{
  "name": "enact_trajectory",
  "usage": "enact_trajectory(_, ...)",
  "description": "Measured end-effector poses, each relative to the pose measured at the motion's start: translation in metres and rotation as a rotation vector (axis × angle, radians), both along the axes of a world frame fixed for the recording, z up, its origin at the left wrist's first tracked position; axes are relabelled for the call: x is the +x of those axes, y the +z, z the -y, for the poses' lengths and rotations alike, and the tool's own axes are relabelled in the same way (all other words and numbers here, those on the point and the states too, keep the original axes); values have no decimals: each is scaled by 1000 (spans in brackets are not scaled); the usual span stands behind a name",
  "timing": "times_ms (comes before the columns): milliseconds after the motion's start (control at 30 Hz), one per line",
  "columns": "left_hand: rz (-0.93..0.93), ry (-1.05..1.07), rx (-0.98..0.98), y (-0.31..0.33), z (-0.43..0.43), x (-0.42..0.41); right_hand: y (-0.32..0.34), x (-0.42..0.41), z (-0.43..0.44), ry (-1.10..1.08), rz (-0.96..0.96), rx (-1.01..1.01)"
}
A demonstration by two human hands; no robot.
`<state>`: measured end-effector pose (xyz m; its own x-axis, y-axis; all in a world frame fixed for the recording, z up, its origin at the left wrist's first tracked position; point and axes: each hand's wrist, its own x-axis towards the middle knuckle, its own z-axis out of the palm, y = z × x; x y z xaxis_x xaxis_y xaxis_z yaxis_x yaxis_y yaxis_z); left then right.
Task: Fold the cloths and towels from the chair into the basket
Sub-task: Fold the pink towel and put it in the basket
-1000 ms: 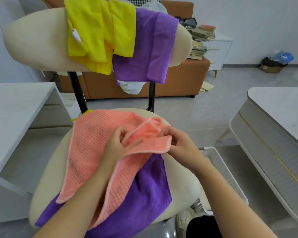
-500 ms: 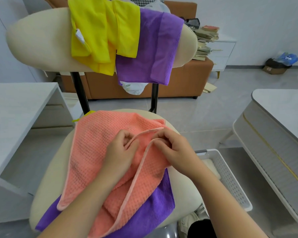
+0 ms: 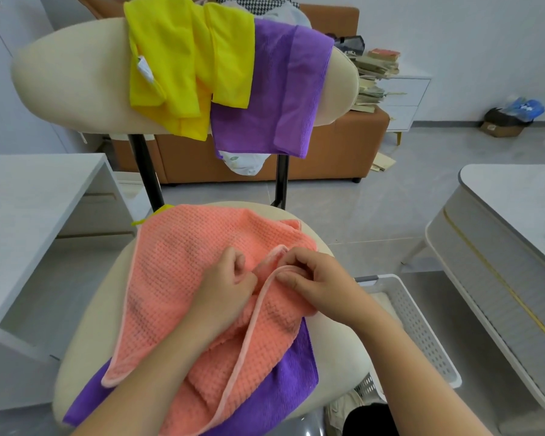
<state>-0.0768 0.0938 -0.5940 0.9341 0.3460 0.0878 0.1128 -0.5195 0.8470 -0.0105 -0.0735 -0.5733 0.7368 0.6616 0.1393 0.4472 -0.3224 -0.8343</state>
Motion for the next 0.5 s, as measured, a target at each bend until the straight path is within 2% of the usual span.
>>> enact_trajectory(100, -28, -117, 1, -1, -2, -2, -2, 0, -1, -36, -4, 0)
enact_trajectory(200, 52, -191, 53, 0, -2, -4, -4, 2, -1, -75, -24, 29)
enact_trajectory(333, 77, -211, 0, 1, -4, -6, -5, 4, -1, -122, -54, 93)
enact_trajectory(500, 196, -189, 116, 0, -4, -6, -3, 5, 0, -97, -8, 143)
